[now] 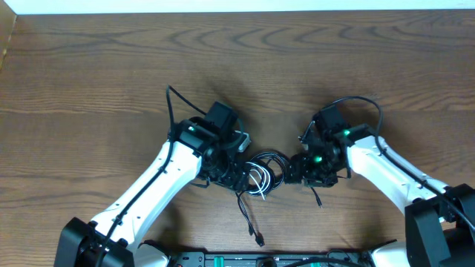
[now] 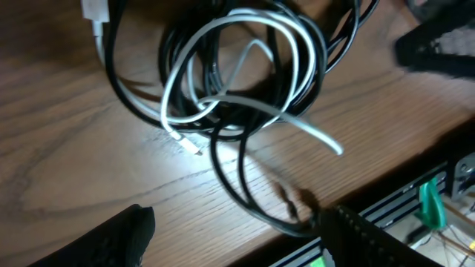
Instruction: Untangle cables
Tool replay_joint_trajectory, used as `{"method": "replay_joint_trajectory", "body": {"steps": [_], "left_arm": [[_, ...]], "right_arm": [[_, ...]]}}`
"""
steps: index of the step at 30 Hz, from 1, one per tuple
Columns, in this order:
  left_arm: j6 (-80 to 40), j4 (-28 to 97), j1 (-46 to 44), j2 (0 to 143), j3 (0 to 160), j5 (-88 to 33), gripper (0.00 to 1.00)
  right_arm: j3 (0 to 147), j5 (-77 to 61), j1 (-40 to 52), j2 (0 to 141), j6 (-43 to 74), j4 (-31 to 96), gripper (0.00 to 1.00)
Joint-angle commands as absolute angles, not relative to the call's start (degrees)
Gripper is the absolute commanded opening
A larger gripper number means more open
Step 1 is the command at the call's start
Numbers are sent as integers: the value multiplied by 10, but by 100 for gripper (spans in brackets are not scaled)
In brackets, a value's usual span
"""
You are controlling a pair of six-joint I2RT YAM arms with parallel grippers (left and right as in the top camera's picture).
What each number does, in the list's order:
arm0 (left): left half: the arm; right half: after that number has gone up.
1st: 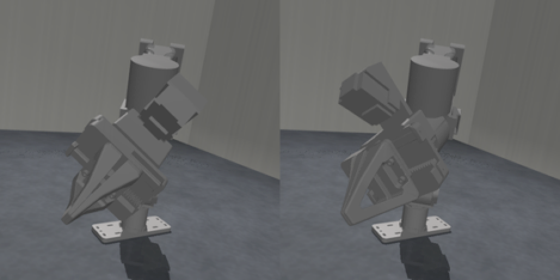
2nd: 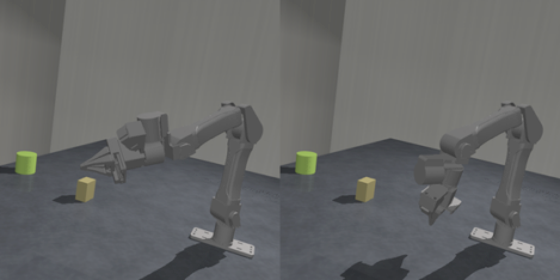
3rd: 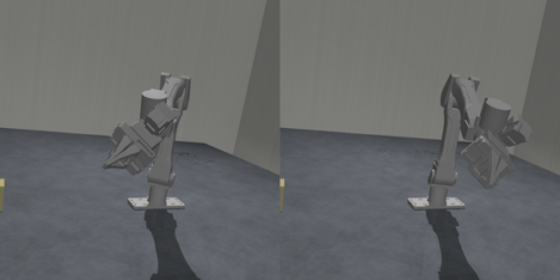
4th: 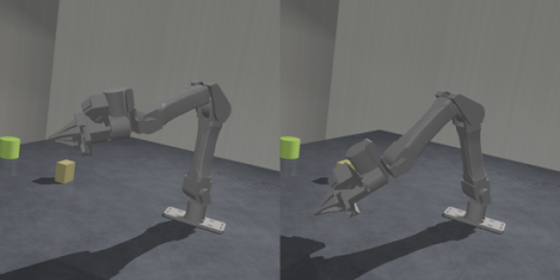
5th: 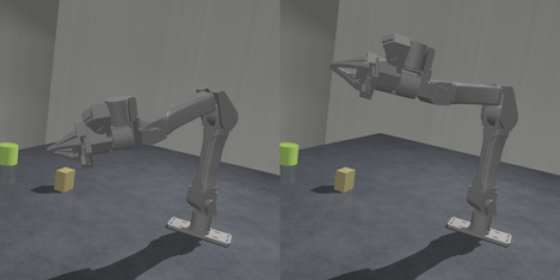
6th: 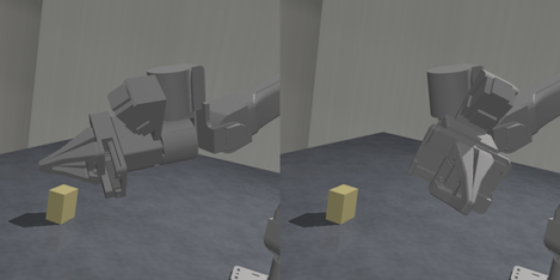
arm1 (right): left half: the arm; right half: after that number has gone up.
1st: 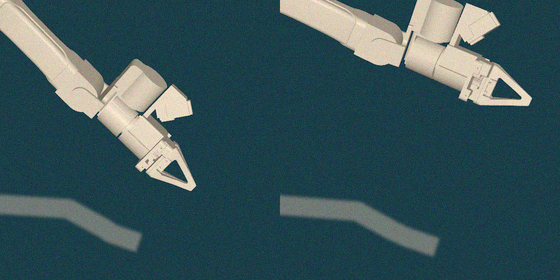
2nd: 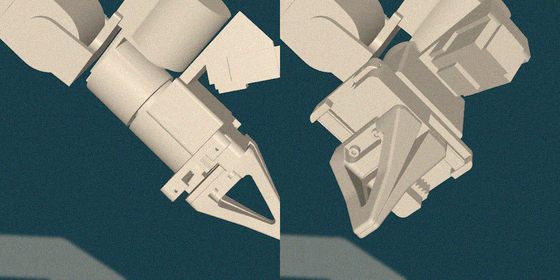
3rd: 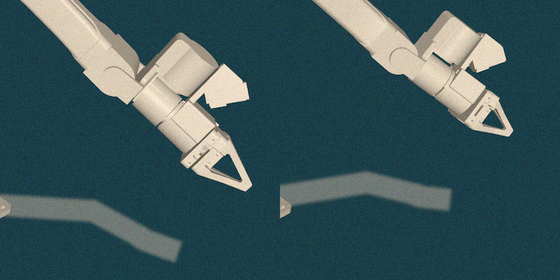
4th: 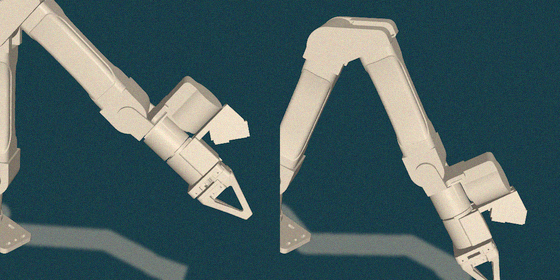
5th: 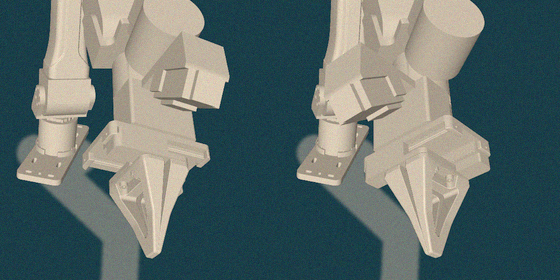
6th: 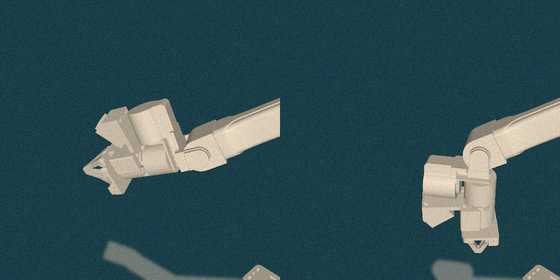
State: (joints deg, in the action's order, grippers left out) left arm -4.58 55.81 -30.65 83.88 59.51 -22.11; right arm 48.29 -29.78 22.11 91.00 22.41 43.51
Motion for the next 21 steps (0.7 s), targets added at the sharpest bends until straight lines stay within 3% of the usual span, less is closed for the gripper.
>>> {"method": "replay_joint_trajectory", "body": {"steps": [1,9,16,18,21], "left_arm": [[-142,540,-320,842,601,-214,77],[-249,484,-367,842,600,-211,78],[-396,452,-412,846,572,-123,75],[-396,430,-420,851,562,-123,68],[-398,410,-424,861,554,-124,49]], "right_arm": [[467,-286,235,903,254,394,62],[461,-281,261,904,256,332,66],[461,-269,263,904,255,339,68],[461,-269,263,904,247,340,68],[461,-269,263,904,246,340,68]]}}
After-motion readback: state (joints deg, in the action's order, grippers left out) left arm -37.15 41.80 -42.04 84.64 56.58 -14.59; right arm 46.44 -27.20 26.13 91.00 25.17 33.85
